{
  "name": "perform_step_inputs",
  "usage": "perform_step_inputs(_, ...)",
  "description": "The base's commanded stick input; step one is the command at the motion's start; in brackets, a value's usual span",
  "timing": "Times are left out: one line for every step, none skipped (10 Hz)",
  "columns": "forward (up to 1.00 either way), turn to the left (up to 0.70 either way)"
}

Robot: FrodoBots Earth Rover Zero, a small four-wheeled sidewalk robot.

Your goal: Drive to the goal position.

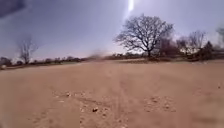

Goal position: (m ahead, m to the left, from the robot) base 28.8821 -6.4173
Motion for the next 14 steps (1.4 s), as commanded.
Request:
perform_step_inputs(1.0,0.0)
perform_step_inputs(1.0,0.0)
perform_step_inputs(1.0,0.0)
perform_step_inputs(1.0,0.0)
perform_step_inputs(1.0,0.0)
perform_step_inputs(1.0,0.0)
perform_step_inputs(1.0,0.0)
perform_step_inputs(1.0,0.0)
perform_step_inputs(1.0,0.0)
perform_step_inputs(1.0,0.0)
perform_step_inputs(1.0,0.0)
perform_step_inputs(1.0,0.0)
perform_step_inputs(1.0,0.0)
perform_step_inputs(1.0,0.0)
